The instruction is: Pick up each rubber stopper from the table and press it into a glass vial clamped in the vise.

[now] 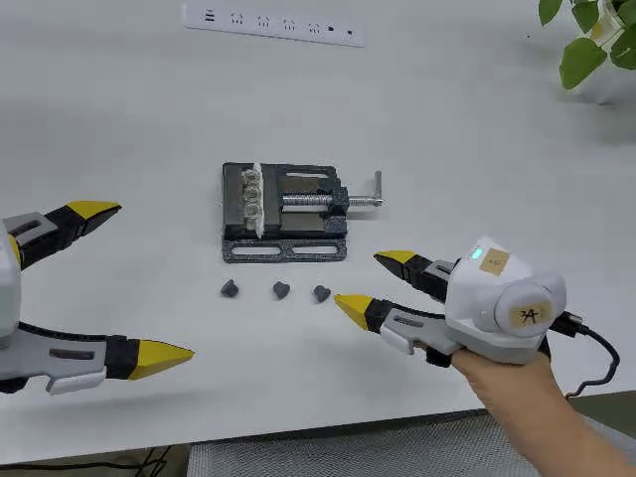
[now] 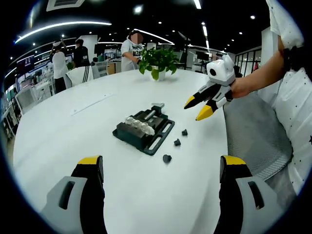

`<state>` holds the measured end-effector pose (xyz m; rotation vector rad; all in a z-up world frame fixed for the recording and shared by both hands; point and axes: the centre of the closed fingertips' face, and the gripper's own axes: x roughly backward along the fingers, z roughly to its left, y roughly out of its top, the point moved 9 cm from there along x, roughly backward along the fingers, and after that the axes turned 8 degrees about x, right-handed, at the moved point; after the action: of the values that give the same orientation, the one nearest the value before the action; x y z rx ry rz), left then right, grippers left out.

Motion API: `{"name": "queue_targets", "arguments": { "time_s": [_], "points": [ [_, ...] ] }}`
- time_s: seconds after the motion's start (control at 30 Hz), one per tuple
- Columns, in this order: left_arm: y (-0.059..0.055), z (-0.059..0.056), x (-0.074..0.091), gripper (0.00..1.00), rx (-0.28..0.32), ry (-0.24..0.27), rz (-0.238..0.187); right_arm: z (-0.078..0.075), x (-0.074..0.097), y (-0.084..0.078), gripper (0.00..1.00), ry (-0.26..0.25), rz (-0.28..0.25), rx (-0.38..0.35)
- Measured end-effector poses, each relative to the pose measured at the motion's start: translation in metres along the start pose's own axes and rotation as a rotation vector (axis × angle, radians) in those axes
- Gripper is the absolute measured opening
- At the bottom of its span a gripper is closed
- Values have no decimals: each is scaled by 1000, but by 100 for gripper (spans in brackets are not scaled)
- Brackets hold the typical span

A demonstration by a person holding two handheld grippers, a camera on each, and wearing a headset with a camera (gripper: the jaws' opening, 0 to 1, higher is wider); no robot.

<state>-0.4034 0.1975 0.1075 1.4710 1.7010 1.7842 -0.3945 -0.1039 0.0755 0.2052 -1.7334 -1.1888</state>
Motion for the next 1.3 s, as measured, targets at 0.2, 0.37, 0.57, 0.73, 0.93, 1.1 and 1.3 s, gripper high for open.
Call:
{"name": "queue_targets", "arguments": {
  "time_s": [0.2, 0.37, 0.57, 0.73, 0.93, 1.1, 1.3],
  "points": [
    [0, 0, -1, 99, 3, 0, 1, 7, -8, -6, 33, -6, 26, -20],
    [-1, -1, -2, 99, 5, -4, 3, 13, -16, -10, 28, -14, 44, -17],
    [0, -1, -3, 99, 9, -7, 4, 19, -25, -16, 23, -10, 65, -36],
    [0, 0, -3, 98, 11, -9, 7, 20, -33, -19, 19, -12, 78, -40],
    [-1, 0, -4, 98, 12, -11, 9, 20, -40, -22, 16, -13, 98, -43],
    [-1, 0, -4, 98, 16, -12, 8, 20, -41, -22, 14, -15, 98, -45],
    [-1, 0, -5, 98, 16, -14, 9, 20, -43, -22, 11, -16, 97, -41]
  ]
}}
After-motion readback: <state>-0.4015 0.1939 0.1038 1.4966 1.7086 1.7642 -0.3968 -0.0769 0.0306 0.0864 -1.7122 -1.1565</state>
